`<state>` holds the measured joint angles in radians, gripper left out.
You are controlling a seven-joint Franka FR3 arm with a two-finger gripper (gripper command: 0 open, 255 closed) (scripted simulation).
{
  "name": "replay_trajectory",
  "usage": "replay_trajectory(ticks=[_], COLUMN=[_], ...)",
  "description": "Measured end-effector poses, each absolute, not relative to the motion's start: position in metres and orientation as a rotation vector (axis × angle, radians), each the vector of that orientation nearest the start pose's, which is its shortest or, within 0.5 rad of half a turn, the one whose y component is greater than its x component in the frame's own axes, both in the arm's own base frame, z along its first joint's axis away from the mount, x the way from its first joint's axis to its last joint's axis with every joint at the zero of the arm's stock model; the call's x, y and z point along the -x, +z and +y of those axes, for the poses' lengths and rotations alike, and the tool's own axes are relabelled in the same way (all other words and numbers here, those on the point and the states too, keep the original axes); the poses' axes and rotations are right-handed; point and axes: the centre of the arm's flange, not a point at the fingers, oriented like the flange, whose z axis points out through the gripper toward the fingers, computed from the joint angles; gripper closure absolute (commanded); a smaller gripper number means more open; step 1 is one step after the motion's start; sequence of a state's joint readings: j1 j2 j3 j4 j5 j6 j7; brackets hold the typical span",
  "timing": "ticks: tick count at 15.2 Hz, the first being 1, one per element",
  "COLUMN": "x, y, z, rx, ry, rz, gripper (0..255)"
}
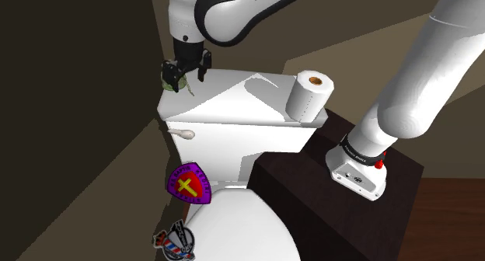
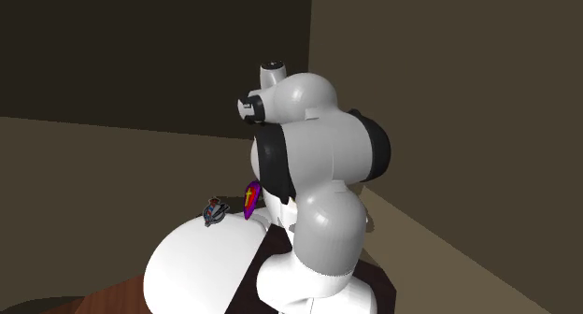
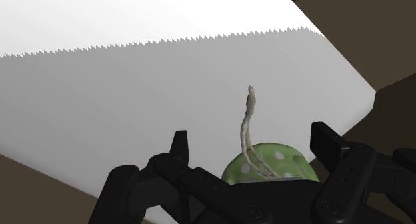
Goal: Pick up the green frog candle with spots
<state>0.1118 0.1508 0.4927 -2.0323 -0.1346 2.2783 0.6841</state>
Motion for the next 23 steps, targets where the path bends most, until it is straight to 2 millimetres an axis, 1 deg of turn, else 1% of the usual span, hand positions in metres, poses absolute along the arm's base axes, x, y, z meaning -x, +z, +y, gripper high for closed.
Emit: replay_trajectory(ticks=[1, 11, 15, 23], x=[-0.489, -0.49, -0.49, -0.49], y=[0.39, 0.388, 0.404, 0.446], z=[0.325, 0.325, 0.325, 0.325], rx=[3.096, 3.096, 3.096, 3.096], ry=[-0.177, -0.177, -0.178, -0.178], rz=[0.01, 0.01, 0.01, 0.01], gripper=[255, 255, 255, 255])
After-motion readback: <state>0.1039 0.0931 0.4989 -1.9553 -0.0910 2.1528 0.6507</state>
